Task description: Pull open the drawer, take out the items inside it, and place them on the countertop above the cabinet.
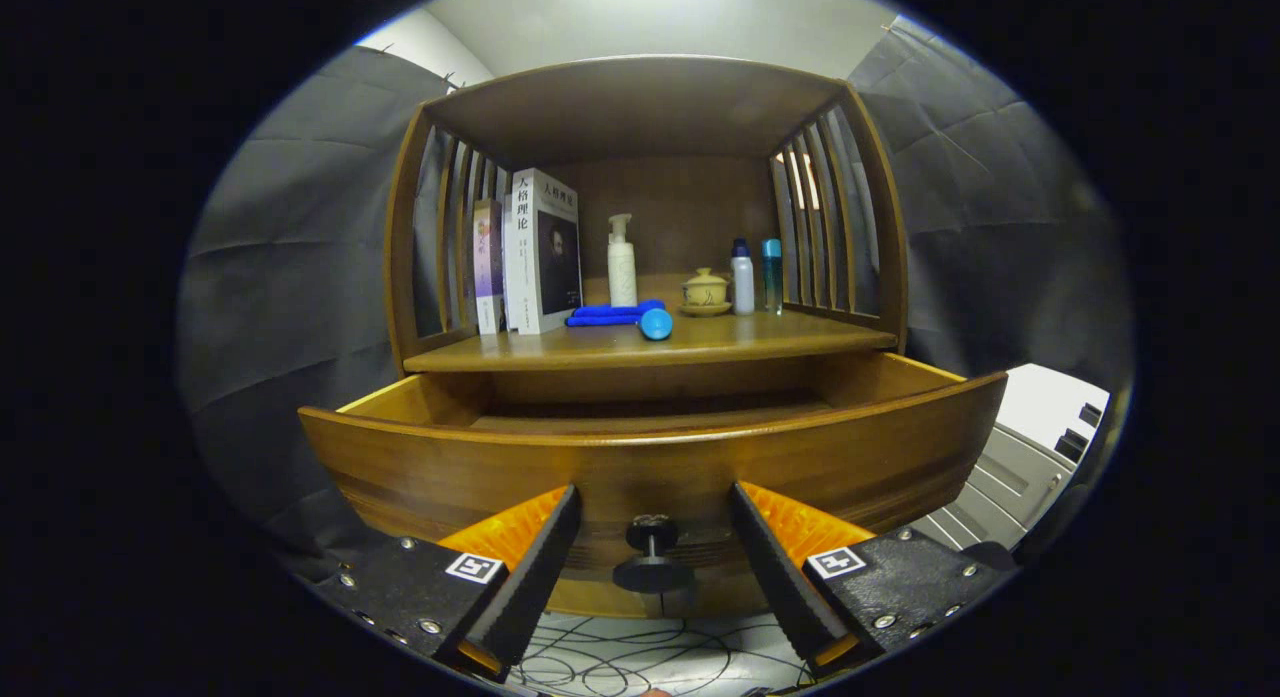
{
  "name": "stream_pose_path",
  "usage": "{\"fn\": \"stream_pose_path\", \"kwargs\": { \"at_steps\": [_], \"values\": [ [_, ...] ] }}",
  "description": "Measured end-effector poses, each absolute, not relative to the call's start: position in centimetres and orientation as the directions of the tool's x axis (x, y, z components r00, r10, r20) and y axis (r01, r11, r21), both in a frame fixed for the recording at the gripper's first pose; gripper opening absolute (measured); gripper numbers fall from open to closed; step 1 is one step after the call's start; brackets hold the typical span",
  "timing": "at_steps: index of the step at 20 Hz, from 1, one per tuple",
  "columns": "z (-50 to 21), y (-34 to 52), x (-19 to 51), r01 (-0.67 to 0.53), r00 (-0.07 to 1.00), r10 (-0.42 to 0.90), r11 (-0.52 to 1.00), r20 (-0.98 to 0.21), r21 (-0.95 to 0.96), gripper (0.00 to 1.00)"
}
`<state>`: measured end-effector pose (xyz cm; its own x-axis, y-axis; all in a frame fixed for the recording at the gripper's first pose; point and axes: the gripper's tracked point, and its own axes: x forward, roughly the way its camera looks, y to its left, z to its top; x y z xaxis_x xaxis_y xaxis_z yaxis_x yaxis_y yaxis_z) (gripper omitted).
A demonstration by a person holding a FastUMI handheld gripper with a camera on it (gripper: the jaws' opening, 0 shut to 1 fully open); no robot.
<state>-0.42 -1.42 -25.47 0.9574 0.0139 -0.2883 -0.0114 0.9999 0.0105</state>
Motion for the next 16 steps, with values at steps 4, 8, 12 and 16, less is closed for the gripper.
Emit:
{"fn": "stream_pose_path", "kwargs": {
  "at_steps": [4, 8, 12, 16],
  "values": [
    [-26.3, -1.1, 2.1, -0.008, 0.959, 0.004, 1.0, -0.284, -0.011, 0.96],
    [-26.6, -1.0, 4.8, -0.009, 0.962, 0.005, 1.0, -0.274, -0.014, 0.95],
    [-26.9, -1.0, 7.0, -0.009, 0.964, 0.004, 1.0, -0.266, -0.015, 0.95],
    [-27.1, -0.9, 9.1, -0.007, 0.965, 0.002, 1.0, -0.262, -0.016, 0.96]
  ]
}}
